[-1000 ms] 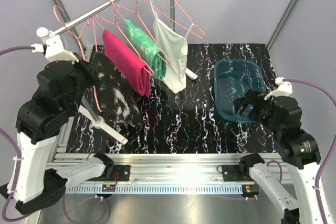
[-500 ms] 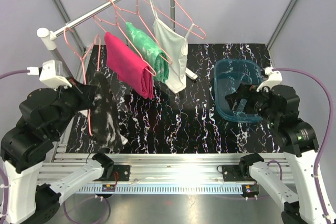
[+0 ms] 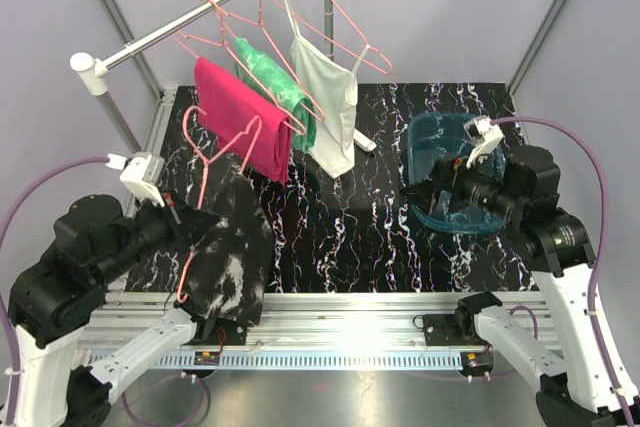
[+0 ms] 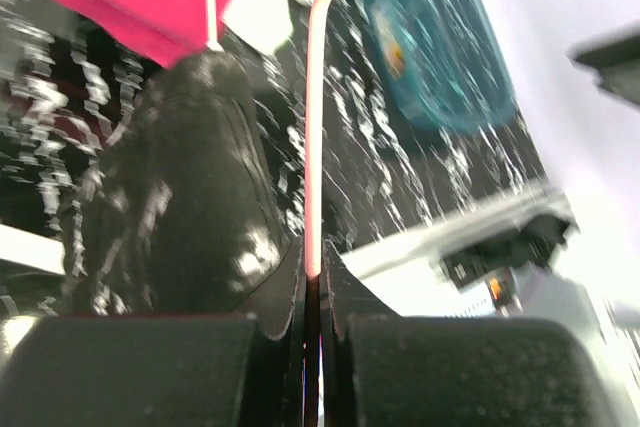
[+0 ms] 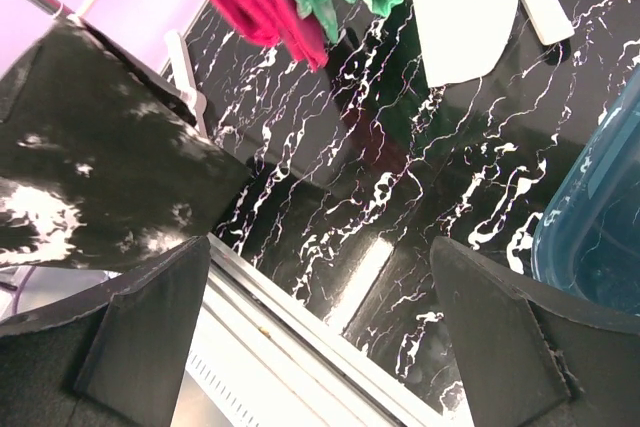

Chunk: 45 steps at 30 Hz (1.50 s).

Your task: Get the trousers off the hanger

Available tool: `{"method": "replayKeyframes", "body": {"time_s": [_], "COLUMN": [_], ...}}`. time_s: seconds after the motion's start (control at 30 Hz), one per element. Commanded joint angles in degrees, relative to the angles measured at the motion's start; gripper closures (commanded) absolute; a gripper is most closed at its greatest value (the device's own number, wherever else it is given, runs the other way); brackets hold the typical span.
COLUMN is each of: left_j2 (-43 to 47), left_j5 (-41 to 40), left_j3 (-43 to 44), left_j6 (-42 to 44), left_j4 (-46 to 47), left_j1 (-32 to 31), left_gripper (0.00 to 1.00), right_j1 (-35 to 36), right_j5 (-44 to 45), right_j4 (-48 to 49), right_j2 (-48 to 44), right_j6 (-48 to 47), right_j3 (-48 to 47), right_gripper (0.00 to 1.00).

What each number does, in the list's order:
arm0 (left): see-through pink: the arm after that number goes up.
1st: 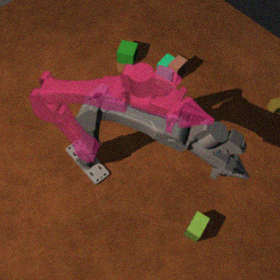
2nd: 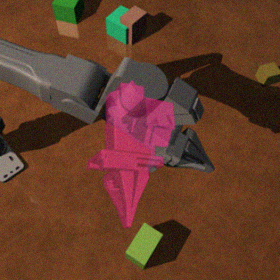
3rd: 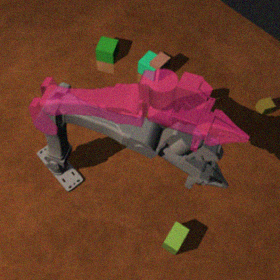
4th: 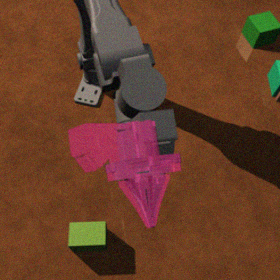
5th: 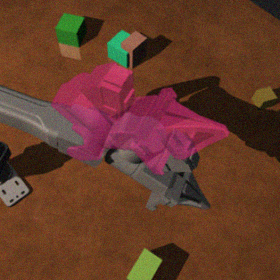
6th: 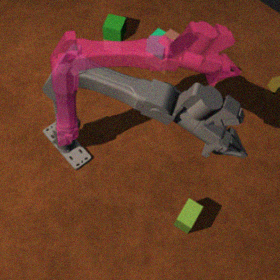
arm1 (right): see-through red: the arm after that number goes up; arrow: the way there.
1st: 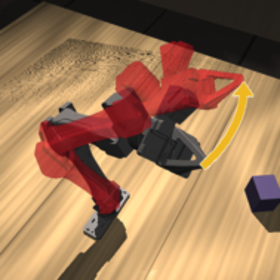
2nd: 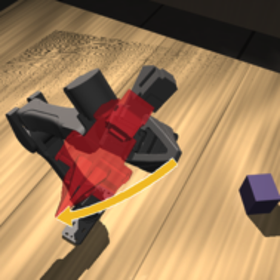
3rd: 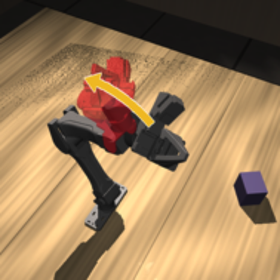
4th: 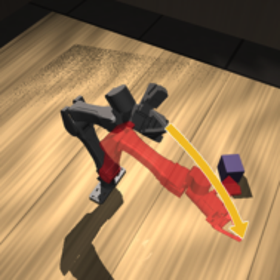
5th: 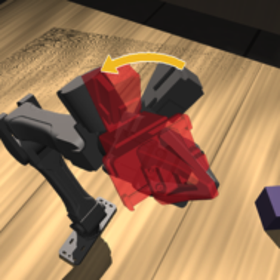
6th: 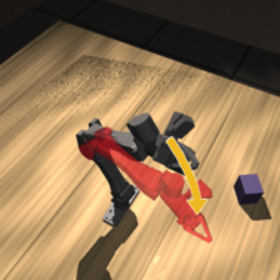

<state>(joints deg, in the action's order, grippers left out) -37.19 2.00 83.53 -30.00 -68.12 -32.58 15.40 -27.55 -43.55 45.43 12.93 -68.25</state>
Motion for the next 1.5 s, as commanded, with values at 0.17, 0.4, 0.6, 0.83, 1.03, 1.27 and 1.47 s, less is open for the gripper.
{"method": "replayKeyframes", "body": {"time_s": [0.17,0.4,0.6,0.83,1.03,1.27,1.47], "left_j2": [0.80,-3.06,-12.28,-18.96,-29.75,-41.81,-49.46], "left_j5": [24.97,35.95,39.05,30.01,5.68,-18.59,-30.64], "left_j3": [-0.03,0.40,8.75,8.15,13.31,21.49,24.93], "left_j6": [2.67,-3.66,-5.42,-10.16,-3.94,-3.31,-2.52], "left_j4": [6.31,22.92,32.07,48.67,56.77,59.59,62.83], "left_j1": [-0.21,-0.21,-0.29,-5.29,-23.03,-30.09,-32.81], "left_gripper": [1.00,1.00,1.00,1.00,1.00,1.00,1.00], "right_j1": [0.33,0.33,3.23,4.64,11.47,17.03,16.95], "right_j5": [1.01,-10.66,-3.39,-4.88,3.36,12.87,11.91], "right_j4": [-3.73,-4.09,-6.28,-7.69,-11.47,-10.24,-4.54], "right_j2": [-3.77,-6.40,-4.04,-3.33,-2.10,-3.42,-6.93], "right_j6": [-4.05,-4.84,-6.86,-6.95,-10.20,-12.58,-12.58], "right_j3": [-2.86,-2.85,-7.85,-12.78,-13.49,-11.65,-6.47], "right_gripper": [0.01,0.01,0.01,0.01,0.02,0.02,0.02]}}
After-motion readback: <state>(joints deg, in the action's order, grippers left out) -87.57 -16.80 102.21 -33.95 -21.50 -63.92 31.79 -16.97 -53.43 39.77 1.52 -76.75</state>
